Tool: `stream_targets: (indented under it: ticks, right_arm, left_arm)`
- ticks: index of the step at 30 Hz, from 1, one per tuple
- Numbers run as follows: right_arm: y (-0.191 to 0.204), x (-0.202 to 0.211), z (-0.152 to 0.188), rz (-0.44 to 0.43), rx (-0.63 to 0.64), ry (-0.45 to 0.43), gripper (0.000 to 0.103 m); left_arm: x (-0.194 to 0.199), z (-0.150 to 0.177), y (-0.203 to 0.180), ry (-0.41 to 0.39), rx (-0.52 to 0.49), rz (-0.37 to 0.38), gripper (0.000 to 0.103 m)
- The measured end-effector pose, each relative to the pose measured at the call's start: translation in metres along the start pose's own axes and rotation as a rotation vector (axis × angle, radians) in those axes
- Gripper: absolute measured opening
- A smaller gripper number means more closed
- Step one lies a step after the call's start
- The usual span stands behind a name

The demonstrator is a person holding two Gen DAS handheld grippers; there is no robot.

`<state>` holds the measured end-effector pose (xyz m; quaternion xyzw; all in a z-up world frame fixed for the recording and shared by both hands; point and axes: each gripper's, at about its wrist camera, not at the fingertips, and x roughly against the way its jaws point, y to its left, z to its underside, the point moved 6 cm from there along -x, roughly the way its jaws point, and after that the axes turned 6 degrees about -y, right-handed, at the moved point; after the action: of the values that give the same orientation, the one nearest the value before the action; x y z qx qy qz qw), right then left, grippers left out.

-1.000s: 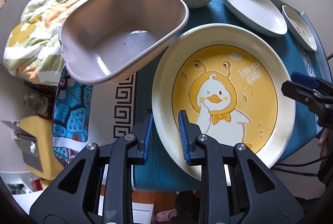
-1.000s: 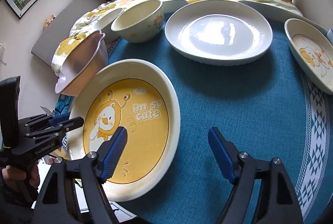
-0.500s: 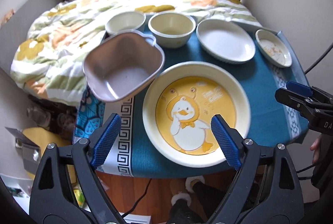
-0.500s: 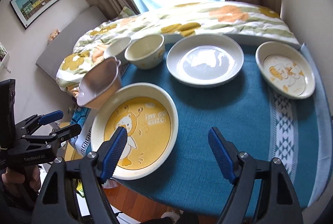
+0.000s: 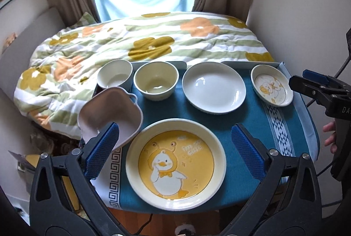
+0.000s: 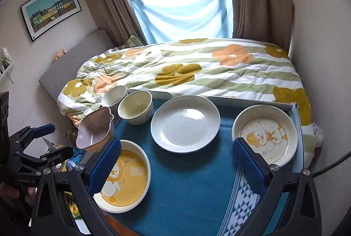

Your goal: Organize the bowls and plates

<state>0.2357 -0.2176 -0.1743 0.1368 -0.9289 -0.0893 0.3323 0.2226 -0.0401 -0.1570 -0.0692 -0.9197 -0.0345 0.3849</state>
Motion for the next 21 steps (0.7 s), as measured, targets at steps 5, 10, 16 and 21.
stream_targets:
  ticks: [5, 10, 16, 21]
  right_arm:
    - [-0.042, -0.031, -0.028, -0.033, 0.050, 0.053, 0.101]
    - [-0.079, -0.070, -0.040, -0.075, 0.083, 0.128, 0.101]
    - [-0.106, -0.120, -0.036, -0.112, 0.092, 0.240, 0.101]
    - [-0.105, -0.165, -0.024, -0.175, 0.121, 0.325, 0.095]
  left_arm:
    - [-0.043, -0.017, -0.030, 0.040, 0.084, -0.021, 0.102]
    - [-0.095, -0.020, -0.049, 0.085, 0.199, -0.023, 0.102]
    - [-0.149, -0.008, -0.049, 0.147, 0.369, 0.019, 0.102]
    - [-0.184, 0.005, -0.037, 0.185, 0.457, 0.037, 0.094]
